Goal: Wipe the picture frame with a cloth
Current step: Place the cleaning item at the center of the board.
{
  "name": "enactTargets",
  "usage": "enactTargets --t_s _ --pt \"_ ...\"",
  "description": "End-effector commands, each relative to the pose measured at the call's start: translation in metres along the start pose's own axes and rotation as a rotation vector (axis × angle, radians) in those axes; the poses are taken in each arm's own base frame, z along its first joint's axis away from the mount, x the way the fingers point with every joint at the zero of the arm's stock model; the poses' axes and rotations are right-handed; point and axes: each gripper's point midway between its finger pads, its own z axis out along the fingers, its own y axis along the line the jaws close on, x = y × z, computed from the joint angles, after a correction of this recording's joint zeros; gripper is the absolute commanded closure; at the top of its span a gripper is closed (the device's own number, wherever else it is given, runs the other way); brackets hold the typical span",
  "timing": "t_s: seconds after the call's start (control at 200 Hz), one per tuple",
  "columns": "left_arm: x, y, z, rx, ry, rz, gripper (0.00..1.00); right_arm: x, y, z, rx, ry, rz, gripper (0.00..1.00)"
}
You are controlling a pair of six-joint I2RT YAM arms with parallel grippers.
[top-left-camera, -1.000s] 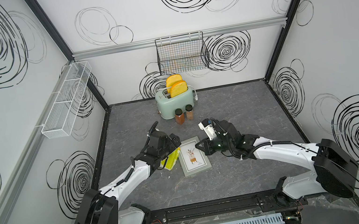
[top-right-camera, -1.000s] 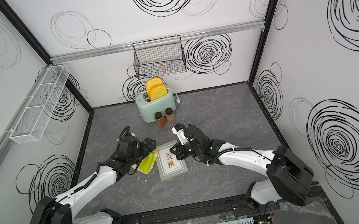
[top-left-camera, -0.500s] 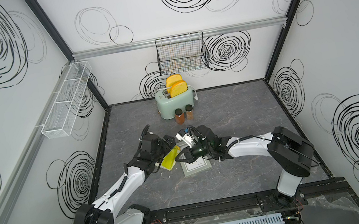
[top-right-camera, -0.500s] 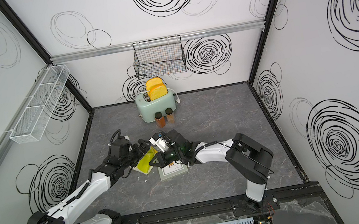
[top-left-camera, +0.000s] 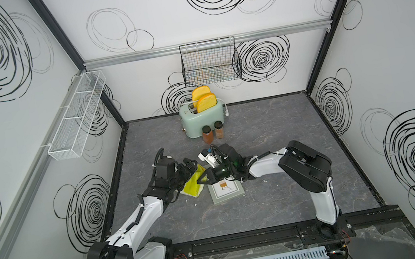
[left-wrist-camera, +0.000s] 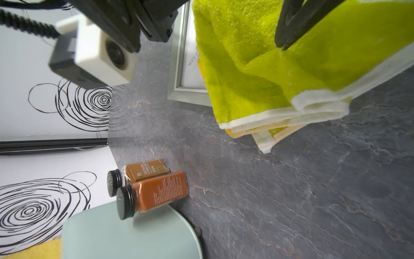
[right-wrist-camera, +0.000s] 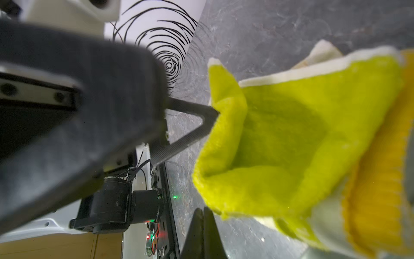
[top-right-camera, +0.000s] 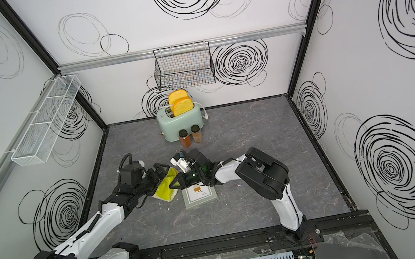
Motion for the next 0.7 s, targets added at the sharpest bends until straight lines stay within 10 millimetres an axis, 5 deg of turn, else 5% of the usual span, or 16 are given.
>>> enactTargets --t_s 0.0,0.18,0.695 --pt "0.0 -0.009 0.0 0.067 0.012 0.017 0.02 -0.005 0.018 0.001 -0.016 0.01 -0.056 1.0" --pt "-0.002 -0.015 0.003 0.115 0.047 0.015 0.02 0.002 0.021 0.004 -0.037 0.064 -0.075 1.0" --pt "0.006 -0.027 -0.013 0.175 0.109 0.018 0.02 -0.011 -0.075 0.029 0.24 0.085 0.06 1.0"
